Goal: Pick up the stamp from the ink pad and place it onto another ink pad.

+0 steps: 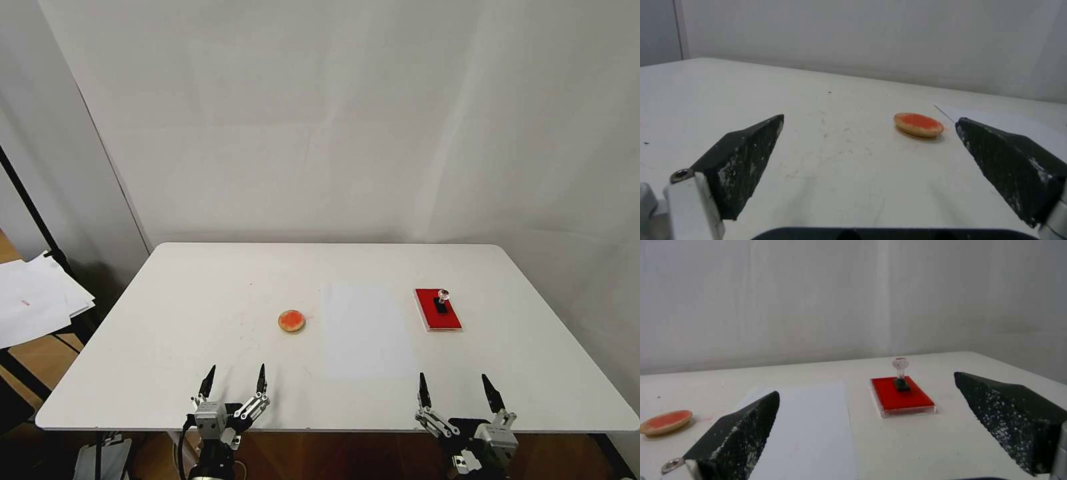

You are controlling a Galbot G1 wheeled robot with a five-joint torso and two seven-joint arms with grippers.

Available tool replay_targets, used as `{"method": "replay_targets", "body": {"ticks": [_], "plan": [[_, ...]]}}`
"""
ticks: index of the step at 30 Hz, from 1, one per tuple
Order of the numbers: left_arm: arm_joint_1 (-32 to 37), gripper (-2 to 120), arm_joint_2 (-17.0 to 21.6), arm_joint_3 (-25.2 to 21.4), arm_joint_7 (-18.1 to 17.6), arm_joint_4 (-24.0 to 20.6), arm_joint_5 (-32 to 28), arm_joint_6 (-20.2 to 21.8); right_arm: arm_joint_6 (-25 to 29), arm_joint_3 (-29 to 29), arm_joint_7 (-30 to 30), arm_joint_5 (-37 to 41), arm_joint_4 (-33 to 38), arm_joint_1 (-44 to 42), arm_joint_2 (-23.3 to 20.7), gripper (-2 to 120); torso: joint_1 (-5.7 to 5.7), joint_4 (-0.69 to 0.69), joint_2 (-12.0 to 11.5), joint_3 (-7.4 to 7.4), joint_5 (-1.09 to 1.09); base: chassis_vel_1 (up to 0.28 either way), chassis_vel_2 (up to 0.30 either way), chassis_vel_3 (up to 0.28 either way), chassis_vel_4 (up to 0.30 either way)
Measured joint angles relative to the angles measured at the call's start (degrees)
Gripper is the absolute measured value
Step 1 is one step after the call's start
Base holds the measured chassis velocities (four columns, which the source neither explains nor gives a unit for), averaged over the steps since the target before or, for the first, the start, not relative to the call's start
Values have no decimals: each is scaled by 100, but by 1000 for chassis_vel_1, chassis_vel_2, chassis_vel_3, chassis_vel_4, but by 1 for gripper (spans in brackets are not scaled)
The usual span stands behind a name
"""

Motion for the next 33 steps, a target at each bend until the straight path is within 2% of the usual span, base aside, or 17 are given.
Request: {"method": "replay_targets", "body": {"ticks": [16,26,33], "plan": [[0,102,0,0,0,0,0,0,-22,-28,0,7,-38,27,-8,100,0,0,0,0,0,0,0,0,0],[0,102,0,0,0,0,0,0,-180,111,-92,430,-380,745,-112,100,0,0,0,0,0,0,0,0,0],[0,102,0,0,0,0,0,0,-290,36,-249,772,-920,1420,-188,100,0,0,0,0,0,0,0,0,0]]}}
